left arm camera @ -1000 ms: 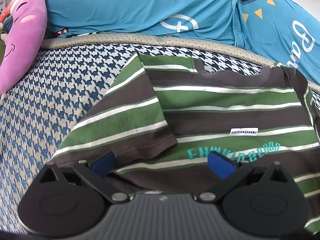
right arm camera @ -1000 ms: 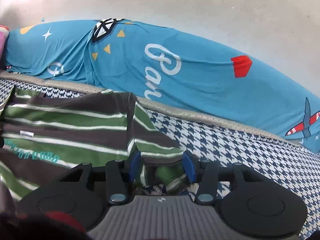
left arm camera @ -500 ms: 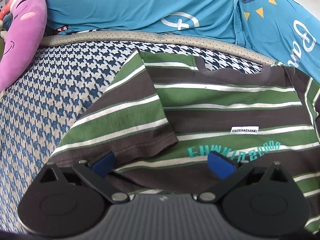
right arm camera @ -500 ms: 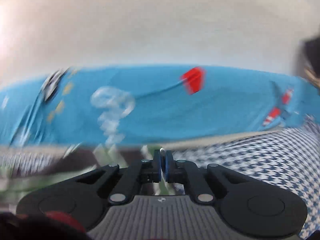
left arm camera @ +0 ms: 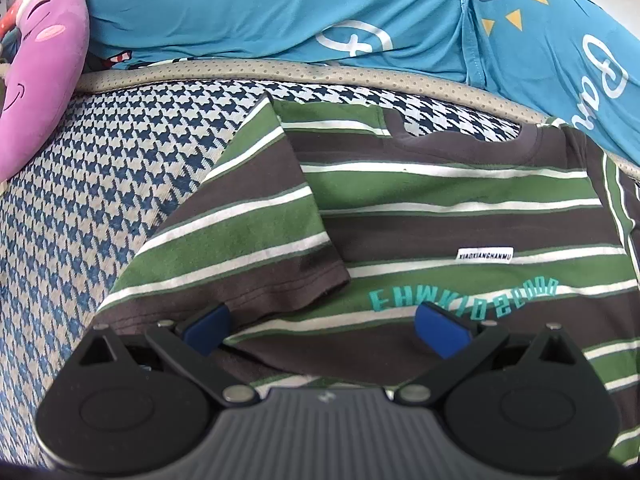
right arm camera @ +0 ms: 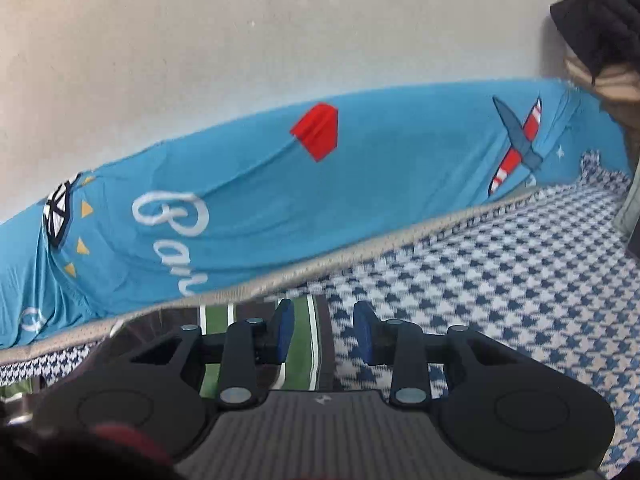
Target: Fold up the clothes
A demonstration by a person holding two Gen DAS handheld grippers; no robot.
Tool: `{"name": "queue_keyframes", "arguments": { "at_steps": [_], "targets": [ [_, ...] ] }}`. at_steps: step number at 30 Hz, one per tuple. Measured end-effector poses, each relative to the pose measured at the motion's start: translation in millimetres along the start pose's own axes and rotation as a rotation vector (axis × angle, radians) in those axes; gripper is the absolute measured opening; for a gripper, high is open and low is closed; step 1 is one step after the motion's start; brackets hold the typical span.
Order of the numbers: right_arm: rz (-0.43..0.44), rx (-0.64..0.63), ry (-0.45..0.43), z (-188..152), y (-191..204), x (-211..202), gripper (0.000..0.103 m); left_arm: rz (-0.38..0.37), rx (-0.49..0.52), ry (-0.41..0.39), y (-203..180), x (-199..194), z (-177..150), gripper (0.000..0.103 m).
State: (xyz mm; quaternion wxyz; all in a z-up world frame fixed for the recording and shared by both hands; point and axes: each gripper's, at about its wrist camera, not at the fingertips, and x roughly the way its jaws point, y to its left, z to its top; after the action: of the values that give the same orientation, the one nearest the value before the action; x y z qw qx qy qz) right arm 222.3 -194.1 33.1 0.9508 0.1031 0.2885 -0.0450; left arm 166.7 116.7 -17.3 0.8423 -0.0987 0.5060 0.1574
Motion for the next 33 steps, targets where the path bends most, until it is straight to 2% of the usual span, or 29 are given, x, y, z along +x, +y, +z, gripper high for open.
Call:
{"name": "queue_keyframes", "arguments": {
  "at_steps": [2, 7, 15, 25, 29, 30, 32, 33],
  "targets": [
    [0.011, 0.029, 0.046, -3.3, -6.4, 2.0, 0.041, -0.002, 0.002, -0.003, -0.5, -1.2, -0.2, 0.103],
    [0.041, 0.143, 0.155, -8.4, -26.0, 7.9, 0.042, -0.003, 0.002, -0.011, -0.9, -3.2, -0.1, 0.103],
    [0.076, 0.26, 0.25, -16.1, -37.7, 16.7, 0.043, 0.002, 0.002, -0.018, -0.2, -4.5, -0.4, 0.103],
    [0.116, 0.296, 0.276, -26.1, -21.7, 32.6, 0.044, 0.005, -0.013, -0.016, 2.1, -3.2, 1.9, 0.103],
    [0.115, 0.287, 0.245, -28.1, -14.0, 36.0, 0.044, 0.005, -0.022, -0.013, 3.7, -2.5, 3.2, 0.103],
    [0.116, 0.283, 0.239, -28.3, -12.2, 36.4, 0.043, 0.005, -0.023, -0.012, 4.2, -2.4, 3.4, 0.103],
    [0.12, 0.276, 0.23, -28.5, -8.9, 37.2, 0.032, 0.005, -0.025, -0.011, 5.3, -2.1, 3.7, 0.103],
    [0.127, 0.275, 0.232, -28.5, -7.6, 37.8, 0.021, 0.007, -0.026, -0.009, 5.8, -1.8, 3.8, 0.103]
  ]
}}
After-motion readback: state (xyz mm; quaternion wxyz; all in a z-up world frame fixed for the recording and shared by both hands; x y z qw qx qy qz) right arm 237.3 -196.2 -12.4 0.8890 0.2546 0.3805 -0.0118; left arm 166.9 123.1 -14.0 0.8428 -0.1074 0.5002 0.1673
